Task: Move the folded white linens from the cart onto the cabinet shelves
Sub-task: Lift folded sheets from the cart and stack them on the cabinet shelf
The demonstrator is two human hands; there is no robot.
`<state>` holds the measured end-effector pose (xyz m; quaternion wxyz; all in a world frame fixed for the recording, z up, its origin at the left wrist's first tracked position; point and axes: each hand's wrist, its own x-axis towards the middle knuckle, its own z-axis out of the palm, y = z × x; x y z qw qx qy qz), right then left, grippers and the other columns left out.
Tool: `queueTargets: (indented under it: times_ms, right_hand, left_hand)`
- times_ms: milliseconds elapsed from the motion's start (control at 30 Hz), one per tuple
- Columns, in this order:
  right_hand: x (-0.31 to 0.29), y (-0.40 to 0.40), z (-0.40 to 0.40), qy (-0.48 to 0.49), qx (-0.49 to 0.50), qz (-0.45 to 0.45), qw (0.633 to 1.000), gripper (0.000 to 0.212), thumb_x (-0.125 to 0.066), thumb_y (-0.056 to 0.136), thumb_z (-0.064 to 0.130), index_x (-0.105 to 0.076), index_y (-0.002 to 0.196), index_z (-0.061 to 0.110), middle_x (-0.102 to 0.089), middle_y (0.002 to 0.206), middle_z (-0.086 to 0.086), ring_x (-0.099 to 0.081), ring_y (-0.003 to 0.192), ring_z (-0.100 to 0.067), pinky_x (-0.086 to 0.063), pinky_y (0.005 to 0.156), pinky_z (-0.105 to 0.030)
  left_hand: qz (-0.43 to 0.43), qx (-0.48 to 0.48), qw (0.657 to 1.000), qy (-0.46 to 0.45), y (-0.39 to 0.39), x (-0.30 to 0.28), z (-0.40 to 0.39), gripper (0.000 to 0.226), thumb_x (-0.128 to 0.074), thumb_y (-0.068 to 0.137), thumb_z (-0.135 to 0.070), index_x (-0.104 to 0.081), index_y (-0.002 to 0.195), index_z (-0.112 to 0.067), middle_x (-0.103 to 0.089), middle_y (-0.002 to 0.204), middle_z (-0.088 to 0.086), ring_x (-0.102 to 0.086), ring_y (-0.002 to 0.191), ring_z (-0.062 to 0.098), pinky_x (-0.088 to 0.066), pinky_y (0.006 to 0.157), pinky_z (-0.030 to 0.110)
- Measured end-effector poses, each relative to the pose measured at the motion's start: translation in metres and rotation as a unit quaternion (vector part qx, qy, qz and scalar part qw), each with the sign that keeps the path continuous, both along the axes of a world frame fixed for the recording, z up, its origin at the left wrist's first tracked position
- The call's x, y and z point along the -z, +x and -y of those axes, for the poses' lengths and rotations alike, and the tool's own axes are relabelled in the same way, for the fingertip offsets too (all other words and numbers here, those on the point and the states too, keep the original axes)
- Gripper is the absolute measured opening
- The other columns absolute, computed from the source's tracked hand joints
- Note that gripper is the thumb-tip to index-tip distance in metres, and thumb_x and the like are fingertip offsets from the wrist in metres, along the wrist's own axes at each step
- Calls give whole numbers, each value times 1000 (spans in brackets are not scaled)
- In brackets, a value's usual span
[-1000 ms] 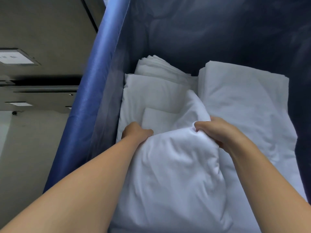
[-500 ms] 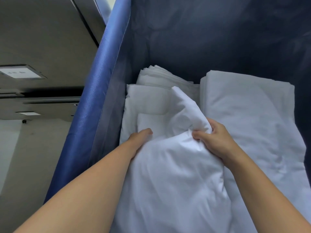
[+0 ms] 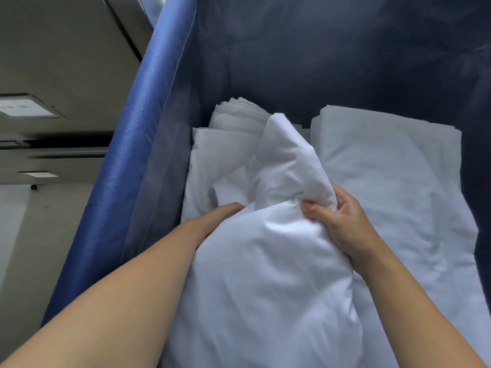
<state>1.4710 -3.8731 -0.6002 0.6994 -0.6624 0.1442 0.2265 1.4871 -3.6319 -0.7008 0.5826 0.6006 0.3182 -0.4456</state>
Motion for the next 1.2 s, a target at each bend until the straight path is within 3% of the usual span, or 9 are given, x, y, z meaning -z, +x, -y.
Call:
queueTargets:
  times_ms: [67, 167, 267, 367, 433, 600, 667, 833, 1200]
  right_hand:
    - [0, 2, -3, 5, 2, 4, 1000, 27, -64, 90, -4, -69, 105, 17, -72, 89, -3, -68, 78, -15, -56, 68, -25]
    - [-1, 11, -10, -5, 10, 29, 1000, 29, -62, 90, -6, -69, 103, 18, -73, 85, 3, -68, 76, -11, -56, 67, -21]
    - [0, 24, -17, -29, 39, 65, 997, 32, -60, 89, -9, -67, 99, 20, -74, 78, 12, -68, 72, -5, -54, 65, -18]
    - [11, 45, -21, -82, 88, 94, 988, 25, -61, 90, -5, -65, 98, 18, -72, 77, 16, -67, 70, 0, -53, 66, -17]
    - [27, 65, -25, -180, 90, 102, 974, 20, -64, 91, 10, -62, 111, 16, -73, 98, 8, -69, 91, -10, -54, 81, -28]
    - [61, 84, -55, -424, -73, 49, 902, 90, -72, 85, 38, -18, 151, 9, -43, 145, -17, -46, 130, -36, -42, 102, -39]
    - [75, 71, -64, -457, -124, 35, 880, 100, -70, 86, 39, -3, 156, 13, -33, 148, -21, -40, 133, -37, -38, 106, -40]
    - [112, 37, -60, -548, -288, 61, 783, 62, -59, 91, 45, -42, 144, 17, -10, 161, -23, -19, 147, -36, -22, 117, -36]
    - [104, 17, -62, -549, -358, 96, 749, 54, -54, 91, 38, -47, 141, 19, -13, 164, -13, -12, 149, -35, -11, 119, -44]
  left_hand:
    - [-27, -48, 998, -24, -2, -4, -8, 25, -70, 83, -44, -76, 90, -21, -74, 96, 3, -68, 87, 20, -47, 90, 32]
    - [43, -112, 982, 144, 9, -15, -13, 61, -82, 68, -61, -62, 111, -23, -63, 116, -5, -62, 104, 20, -45, 91, 31]
    - [223, -218, 897, 314, 33, -35, -12, 60, -83, 72, -52, -64, 107, -8, -69, 105, 4, -66, 99, 28, -52, 80, 32]
    - [361, -166, 810, 433, 63, -71, -2, 45, -73, 78, -57, -65, 98, -17, -73, 92, 1, -67, 89, 29, -54, 73, 36]
    - [410, -103, 770, 478, 84, -82, 1, 47, -66, 83, -59, -54, 99, -17, -70, 93, 1, -63, 86, 32, -50, 71, 39]
    - [420, 67, 707, 565, 88, -54, 5, 84, -72, 83, -50, -31, 146, -13, -44, 139, 12, -50, 119, 35, -40, 93, 45]
    - [403, 166, 702, 563, 68, -31, 2, 91, -68, 86, -52, -21, 155, -16, -27, 156, 13, -34, 137, 33, -33, 105, 45]
    - [353, 289, 738, 497, 27, 10, -18, 91, -62, 92, -50, -2, 159, -33, 20, 165, 2, 10, 153, 24, -26, 116, 50]
    - [345, 282, 733, 515, -10, 12, -6, 91, -63, 91, -46, -8, 160, -22, 2, 166, 13, 1, 154, 29, -12, 122, 44]
